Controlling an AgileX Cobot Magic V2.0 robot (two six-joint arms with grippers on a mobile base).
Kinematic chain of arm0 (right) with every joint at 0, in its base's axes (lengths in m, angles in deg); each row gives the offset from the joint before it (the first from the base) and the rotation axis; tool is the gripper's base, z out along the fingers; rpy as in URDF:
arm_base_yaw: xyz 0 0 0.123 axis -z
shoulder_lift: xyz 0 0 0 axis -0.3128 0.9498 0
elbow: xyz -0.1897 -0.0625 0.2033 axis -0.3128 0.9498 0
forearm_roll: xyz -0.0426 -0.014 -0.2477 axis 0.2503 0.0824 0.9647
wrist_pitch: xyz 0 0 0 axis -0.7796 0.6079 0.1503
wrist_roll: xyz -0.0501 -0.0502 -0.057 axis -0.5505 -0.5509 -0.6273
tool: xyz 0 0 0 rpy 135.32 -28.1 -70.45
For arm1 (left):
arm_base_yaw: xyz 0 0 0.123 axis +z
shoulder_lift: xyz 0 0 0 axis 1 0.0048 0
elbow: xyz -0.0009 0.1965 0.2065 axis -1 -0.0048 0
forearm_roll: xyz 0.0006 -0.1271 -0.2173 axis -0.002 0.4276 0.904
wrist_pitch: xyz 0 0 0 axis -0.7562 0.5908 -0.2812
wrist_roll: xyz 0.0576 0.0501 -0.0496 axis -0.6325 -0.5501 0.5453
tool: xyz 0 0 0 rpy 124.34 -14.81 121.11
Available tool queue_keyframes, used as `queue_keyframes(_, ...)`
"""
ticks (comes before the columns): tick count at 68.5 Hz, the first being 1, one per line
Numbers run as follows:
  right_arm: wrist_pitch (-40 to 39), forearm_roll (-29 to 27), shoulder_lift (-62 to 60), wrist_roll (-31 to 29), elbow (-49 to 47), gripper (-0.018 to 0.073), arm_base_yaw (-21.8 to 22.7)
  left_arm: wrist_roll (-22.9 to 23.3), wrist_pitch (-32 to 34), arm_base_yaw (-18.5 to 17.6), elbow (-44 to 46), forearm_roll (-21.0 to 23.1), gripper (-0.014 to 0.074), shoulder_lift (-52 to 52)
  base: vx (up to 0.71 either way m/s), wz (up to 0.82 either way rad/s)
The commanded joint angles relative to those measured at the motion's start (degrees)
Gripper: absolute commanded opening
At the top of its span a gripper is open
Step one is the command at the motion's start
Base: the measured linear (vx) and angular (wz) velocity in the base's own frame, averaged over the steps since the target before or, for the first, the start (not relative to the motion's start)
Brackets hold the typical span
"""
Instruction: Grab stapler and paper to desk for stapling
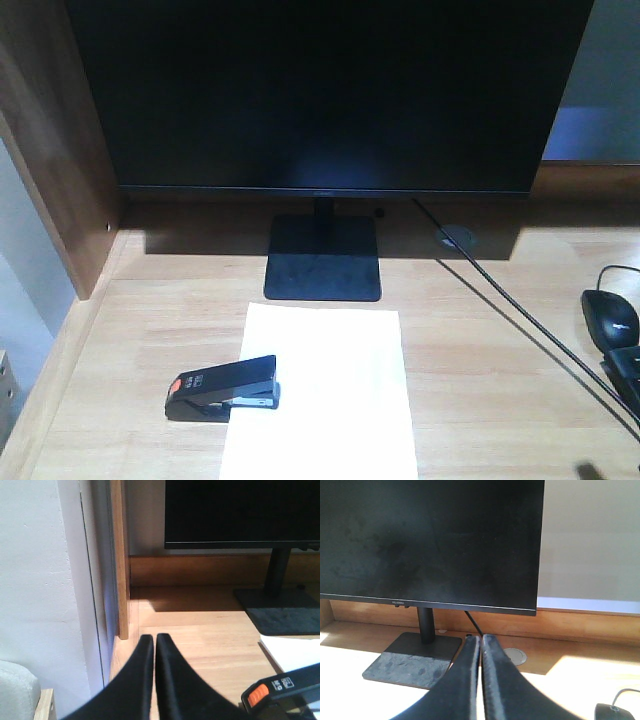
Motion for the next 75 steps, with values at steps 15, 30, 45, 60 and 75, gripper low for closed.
queue_keyframes(15, -2.47, 1.27, 0.45, -0.56, -1.46, -0.0010, -0.06, 1.02, 7.95, 0.10, -0.89, 0.48, -0.0006, -0.86, 0.00, 0.00)
queue_keyframes(30, -2.47, 1.27, 0.45, -0.56, -1.46, -0.0010, -0.06, 1.02, 7.99, 0.10, -0.83, 0.48, -0.0006, -0.86, 0.00, 0.00)
queue_keyframes(45, -2.47, 1.27, 0.45, -0.56, -1.46, -0.0010, -0.06, 1.02, 7.99, 0.10, -0.83, 0.48, -0.0006, -0.86, 0.00, 0.00)
queue_keyframes(60, -2.47, 1.27, 0.45, -0.56, -1.46, -0.0010, -0.06, 0.96, 8.00, 0.10, -0.84, 0.48, -0.0006, -0.86, 0.00, 0.00)
queue_keyframes(75, -2.47, 1.27, 0.45, -0.56, -1.46, -0.0010, -0.06, 0.96, 8.00, 0.10, -0.84, 0.48, -0.0006, -0.86, 0.00, 0.00)
